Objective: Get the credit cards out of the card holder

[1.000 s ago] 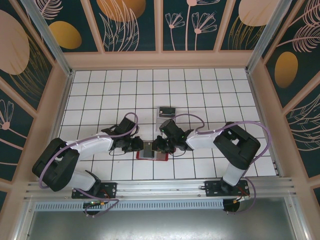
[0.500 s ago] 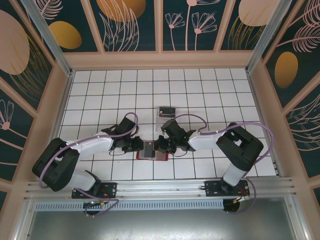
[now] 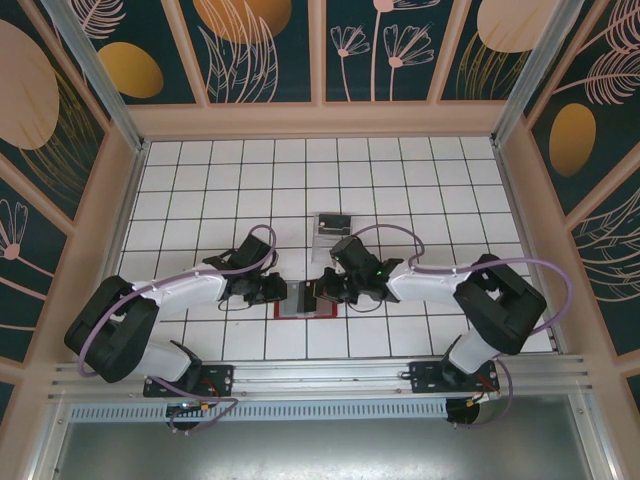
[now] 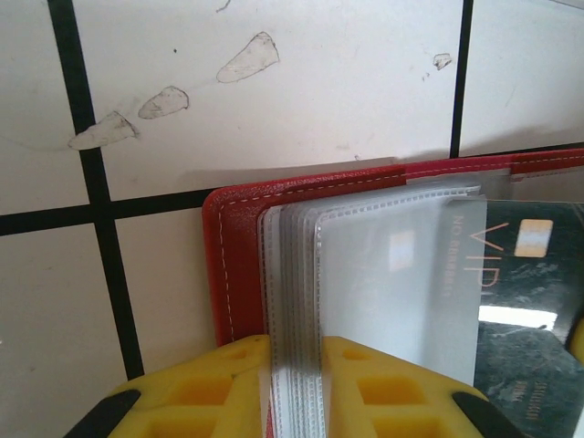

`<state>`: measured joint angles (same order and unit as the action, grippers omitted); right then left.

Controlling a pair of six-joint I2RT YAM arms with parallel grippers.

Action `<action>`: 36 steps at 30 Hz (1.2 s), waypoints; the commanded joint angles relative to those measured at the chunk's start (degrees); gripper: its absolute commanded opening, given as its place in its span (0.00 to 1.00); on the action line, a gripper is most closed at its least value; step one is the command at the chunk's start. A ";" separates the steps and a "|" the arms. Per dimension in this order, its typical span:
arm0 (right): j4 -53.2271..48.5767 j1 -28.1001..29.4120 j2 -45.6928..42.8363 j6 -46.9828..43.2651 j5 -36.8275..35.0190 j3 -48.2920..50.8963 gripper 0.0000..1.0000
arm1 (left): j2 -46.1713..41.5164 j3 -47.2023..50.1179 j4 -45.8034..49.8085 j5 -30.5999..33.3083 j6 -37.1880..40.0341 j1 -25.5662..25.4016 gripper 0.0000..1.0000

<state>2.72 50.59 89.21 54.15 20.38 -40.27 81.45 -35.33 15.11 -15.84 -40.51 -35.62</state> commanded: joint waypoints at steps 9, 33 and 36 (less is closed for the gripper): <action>-8.31 -1.57 -7.70 -3.06 -4.20 -1.17 0.06 | -1.50 -1.99 3.17 3.44 1.02 -0.02 0.26; -39.16 -12.73 2.04 -85.03 -10.26 -36.92 0.00 | -5.17 -3.43 2.02 5.37 1.57 0.01 0.28; -45.64 -13.41 7.34 -93.44 -13.61 -44.18 0.00 | -5.25 -3.51 2.10 5.29 1.66 -0.02 0.28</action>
<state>-34.13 37.93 93.01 -23.40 11.11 -79.07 77.25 -37.63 16.75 -11.29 -40.07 -35.62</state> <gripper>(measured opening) 0.053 0.276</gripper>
